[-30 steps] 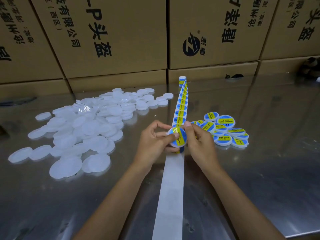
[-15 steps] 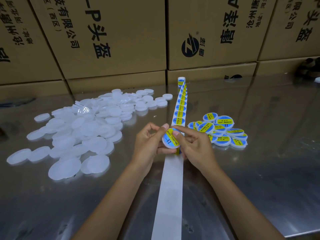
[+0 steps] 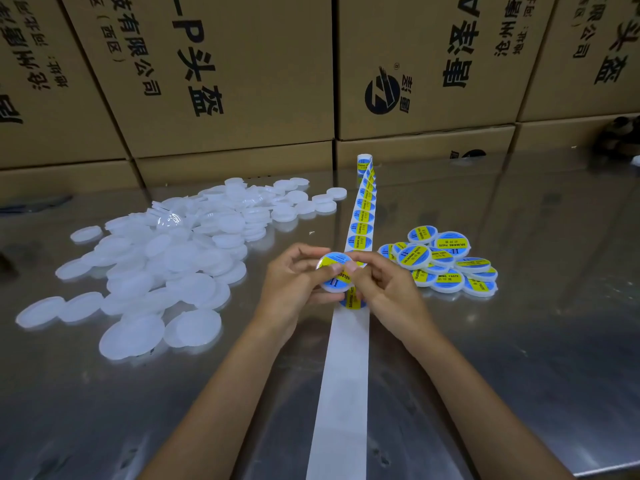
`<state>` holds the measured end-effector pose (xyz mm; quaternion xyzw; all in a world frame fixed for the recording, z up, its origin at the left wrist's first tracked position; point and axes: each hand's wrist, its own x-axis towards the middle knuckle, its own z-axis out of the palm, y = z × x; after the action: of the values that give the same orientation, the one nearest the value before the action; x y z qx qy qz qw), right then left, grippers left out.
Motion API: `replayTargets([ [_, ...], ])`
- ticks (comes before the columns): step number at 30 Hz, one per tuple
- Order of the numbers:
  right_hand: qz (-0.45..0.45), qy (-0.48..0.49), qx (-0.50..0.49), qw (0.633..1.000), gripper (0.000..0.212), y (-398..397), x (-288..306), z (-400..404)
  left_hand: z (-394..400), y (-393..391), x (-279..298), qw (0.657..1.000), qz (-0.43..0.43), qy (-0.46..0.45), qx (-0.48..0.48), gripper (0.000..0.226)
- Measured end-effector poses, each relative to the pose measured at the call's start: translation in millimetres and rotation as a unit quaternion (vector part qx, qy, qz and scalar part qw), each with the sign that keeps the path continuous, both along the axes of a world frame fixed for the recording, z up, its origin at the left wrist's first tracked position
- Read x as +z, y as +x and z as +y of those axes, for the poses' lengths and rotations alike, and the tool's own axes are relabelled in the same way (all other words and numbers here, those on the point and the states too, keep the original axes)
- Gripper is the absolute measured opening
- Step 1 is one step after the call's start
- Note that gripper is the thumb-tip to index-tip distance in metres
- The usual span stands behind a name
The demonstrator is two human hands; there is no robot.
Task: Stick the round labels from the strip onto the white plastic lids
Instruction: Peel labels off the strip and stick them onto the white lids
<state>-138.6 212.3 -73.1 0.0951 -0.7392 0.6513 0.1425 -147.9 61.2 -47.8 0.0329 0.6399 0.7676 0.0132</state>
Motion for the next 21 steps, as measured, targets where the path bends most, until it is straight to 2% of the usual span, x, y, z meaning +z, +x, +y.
replayTargets([
  [5,0.015,-0.004,0.004,1.0,0.037,4,2,-5,2,2,-1,0.998,0.014,-0.003,0.058,0.017],
  [10,0.028,-0.011,-0.026,0.999,0.027,2,1,-2,5,1,-1,0.998,0.019,0.003,0.063,0.018],
  [14,0.026,-0.011,-0.052,0.998,0.023,0,-2,0,5,1,-2,1.0,0.01,-0.001,0.009,0.013],
  [18,0.023,-0.038,-0.087,0.995,0.023,-2,-3,6,9,3,-4,0.994,0.014,-0.015,-0.105,0.041],
  [21,0.017,-0.034,-0.081,0.996,0.03,-1,-2,6,11,3,-5,0.996,0.022,-0.011,-0.083,0.043],
])
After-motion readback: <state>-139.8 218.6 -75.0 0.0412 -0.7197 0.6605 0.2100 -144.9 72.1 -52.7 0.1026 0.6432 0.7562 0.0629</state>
